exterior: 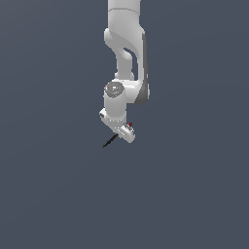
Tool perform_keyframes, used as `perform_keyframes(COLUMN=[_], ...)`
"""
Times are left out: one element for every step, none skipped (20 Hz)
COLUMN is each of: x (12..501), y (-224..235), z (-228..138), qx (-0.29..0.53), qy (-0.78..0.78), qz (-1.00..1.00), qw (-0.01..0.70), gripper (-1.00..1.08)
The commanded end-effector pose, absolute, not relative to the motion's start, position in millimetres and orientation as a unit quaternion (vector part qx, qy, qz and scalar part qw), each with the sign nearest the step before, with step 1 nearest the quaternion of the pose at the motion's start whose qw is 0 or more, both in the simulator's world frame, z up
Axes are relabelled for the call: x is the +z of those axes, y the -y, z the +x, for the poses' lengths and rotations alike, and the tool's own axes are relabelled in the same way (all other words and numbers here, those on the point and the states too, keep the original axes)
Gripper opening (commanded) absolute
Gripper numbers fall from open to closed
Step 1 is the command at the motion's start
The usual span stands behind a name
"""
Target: Pick up the object and move it to a goal position.
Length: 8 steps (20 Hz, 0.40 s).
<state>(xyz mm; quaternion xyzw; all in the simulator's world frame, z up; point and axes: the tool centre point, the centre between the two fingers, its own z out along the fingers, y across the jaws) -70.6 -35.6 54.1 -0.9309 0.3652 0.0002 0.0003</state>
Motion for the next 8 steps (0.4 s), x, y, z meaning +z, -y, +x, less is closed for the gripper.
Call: perform_keyframes(x=[57.2,58.0,58.8,59.4,59.9,60.2,60.4,60.5], y=[34.4,34.1,33.8,33.5,33.4,33.2,33.1,33.1], z=[-78.5,-80.7,-82.6,-84.2,-85.4,-86.2,-86.8,-86.9], qx=[0.0,0.0,0.0,0.0,0.0,0.0,0.0,0.0], qy=[-0.365,-0.365,-0.365,-0.365,-0.365,-0.365,-0.365,-0.365], qz=[-0.931,-0.931,-0.931,-0.931,-0.931,-0.931,-0.931,-0.931], qw=[0.0,0.0,0.0,0.0,0.0,0.0,0.0,0.0], gripper=[-1.0,-1.0,-1.0,-1.0,-1.0,-1.0,-1.0,-1.0])
